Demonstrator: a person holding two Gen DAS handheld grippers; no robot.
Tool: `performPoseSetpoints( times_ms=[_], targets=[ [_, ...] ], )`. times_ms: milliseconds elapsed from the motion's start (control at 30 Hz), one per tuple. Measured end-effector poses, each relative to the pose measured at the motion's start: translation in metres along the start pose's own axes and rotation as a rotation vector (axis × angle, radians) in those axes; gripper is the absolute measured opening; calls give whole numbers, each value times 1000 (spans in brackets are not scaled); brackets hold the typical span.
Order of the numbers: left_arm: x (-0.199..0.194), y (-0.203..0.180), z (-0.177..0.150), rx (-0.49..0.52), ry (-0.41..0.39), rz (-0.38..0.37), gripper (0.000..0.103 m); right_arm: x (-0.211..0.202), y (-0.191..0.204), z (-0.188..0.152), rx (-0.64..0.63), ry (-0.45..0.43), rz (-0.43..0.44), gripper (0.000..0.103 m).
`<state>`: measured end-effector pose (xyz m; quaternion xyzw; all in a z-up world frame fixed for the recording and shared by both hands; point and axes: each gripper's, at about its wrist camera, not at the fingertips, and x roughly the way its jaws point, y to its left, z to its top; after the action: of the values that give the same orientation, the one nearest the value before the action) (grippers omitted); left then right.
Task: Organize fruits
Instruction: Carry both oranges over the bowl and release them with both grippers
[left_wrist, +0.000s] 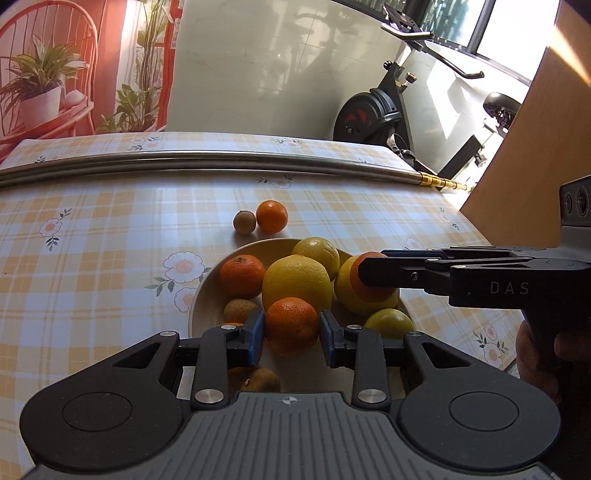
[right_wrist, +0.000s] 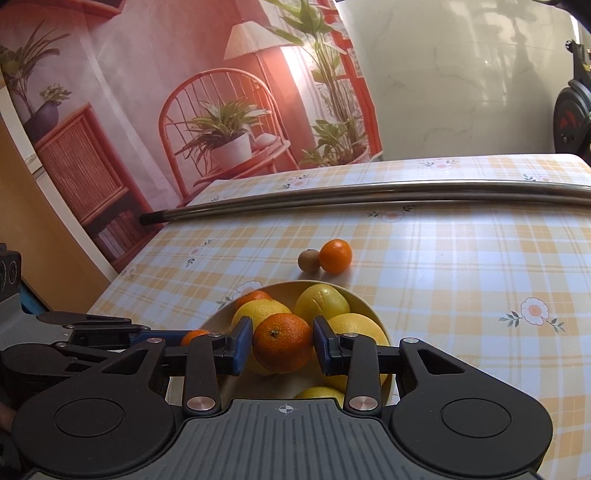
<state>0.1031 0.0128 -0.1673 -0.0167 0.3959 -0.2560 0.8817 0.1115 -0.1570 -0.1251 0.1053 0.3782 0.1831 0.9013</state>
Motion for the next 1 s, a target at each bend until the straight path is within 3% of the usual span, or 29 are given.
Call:
performPoseSetpoints(
  times_ms=[1000],
  targets=[
    [12,-5,-13,1,44,18,34,6,4,-7,-43,9,-13,33]
  ],
)
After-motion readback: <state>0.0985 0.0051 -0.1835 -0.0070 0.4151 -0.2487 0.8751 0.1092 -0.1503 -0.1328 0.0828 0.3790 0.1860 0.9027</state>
